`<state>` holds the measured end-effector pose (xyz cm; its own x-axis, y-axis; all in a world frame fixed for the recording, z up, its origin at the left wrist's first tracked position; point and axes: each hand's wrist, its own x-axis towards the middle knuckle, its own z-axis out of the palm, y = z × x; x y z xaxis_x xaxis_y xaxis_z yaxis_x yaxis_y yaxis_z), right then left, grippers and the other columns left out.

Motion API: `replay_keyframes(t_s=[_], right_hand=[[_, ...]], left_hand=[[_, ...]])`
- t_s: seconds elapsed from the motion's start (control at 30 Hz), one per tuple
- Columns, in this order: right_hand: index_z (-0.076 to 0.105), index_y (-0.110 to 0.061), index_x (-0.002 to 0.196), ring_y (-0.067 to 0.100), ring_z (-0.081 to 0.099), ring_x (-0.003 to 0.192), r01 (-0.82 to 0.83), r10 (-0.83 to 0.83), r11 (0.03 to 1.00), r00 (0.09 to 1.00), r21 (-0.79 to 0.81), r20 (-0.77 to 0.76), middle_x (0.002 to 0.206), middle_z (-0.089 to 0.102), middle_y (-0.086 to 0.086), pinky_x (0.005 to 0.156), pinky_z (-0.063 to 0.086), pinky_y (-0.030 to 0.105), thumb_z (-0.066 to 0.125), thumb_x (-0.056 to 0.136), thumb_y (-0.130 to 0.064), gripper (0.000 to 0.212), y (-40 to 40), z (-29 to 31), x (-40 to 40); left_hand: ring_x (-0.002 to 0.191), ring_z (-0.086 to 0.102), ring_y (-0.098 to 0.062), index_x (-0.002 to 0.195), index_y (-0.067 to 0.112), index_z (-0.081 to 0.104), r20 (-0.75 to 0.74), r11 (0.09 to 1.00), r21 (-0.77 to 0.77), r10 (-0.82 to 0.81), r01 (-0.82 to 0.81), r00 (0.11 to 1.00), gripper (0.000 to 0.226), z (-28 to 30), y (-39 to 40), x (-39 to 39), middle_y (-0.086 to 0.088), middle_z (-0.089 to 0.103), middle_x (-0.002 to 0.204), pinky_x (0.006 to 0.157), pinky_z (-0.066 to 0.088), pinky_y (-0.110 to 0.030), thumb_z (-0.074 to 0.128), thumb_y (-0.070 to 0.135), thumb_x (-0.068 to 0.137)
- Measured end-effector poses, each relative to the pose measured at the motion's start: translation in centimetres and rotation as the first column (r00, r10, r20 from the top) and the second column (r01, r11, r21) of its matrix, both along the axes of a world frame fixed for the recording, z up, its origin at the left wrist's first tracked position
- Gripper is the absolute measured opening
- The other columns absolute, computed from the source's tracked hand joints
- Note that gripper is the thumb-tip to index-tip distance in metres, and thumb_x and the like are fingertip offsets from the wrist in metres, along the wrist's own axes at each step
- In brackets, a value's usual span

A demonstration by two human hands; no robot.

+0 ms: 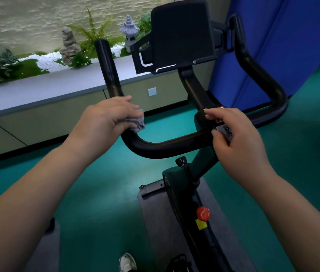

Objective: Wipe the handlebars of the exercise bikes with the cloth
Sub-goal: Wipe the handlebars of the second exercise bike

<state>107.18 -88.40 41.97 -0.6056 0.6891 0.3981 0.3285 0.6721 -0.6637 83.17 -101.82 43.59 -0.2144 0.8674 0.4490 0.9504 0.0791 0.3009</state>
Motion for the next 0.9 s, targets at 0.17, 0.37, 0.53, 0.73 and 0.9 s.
replay_keyframes(t_s=[0.17,0.37,0.53,0.73,0.9], right_hand=[[0.057,-0.022,0.121,0.012,0.051,0.110,0.020,-0.021,1.000,1.000,0.006,0.014,0.109,0.054,-0.011,0.096,0.040,0.023,0.057,0.085,0.002,0.043,-0.2,0.4,-0.4],[0.061,-0.022,0.117,0.000,0.049,0.106,-0.038,0.038,0.999,0.999,0.010,-0.037,0.108,0.055,-0.012,0.094,0.035,0.007,0.057,0.086,0.001,0.038,-1.8,1.0,-1.2],[0.065,-0.017,0.108,0.001,0.053,0.102,-0.173,0.184,0.981,0.971,0.085,-0.149,0.103,0.059,-0.009,0.087,0.040,0.011,0.054,0.085,0.006,0.034,-4.2,1.1,-2.8],[0.068,-0.011,0.103,0.007,0.061,0.089,-0.435,0.440,0.898,0.877,0.070,-0.194,0.093,0.064,-0.004,0.080,0.047,0.017,0.053,0.086,0.010,0.031,-8.5,0.3,-6.4],[0.065,-0.020,0.108,0.003,0.055,0.095,-0.584,0.581,0.811,0.811,0.037,0.067,0.099,0.060,-0.012,0.085,0.046,0.023,0.056,0.088,-0.005,0.027,-13.4,-2.2,-10.1]], left_hand=[[0.118,0.056,-0.022,0.104,0.010,0.072,-0.014,0.994,0.028,0.102,-0.102,0.995,0.028,0.6,2.0,-1.8,-0.007,0.068,0.111,0.103,0.037,-0.027,0.073,0.005,0.076],[0.110,0.059,-0.013,0.105,0.014,0.072,0.071,0.990,0.072,0.117,-0.122,0.991,0.033,0.1,-0.4,0.9,0.003,0.067,0.110,0.102,0.039,-0.022,0.075,0.004,0.073],[0.098,0.060,0.004,0.103,0.017,0.073,0.282,0.989,0.071,0.103,-0.128,0.954,0.032,0.0,-4.7,3.7,0.016,0.064,0.103,0.090,0.043,-0.008,0.077,0.007,0.073],[0.087,0.054,0.009,0.101,0.023,0.066,0.389,0.851,0.036,0.470,-0.523,0.792,0.023,-2.8,-13.4,3.5,0.034,0.056,0.089,0.074,0.033,0.002,0.068,0.010,0.082],[0.104,0.058,-0.024,0.115,0.021,0.058,0.289,0.699,-0.138,0.706,-0.702,0.646,0.027,-5.3,-20.8,1.6,-0.001,0.064,0.112,0.082,0.043,-0.029,0.060,0.020,0.088]])
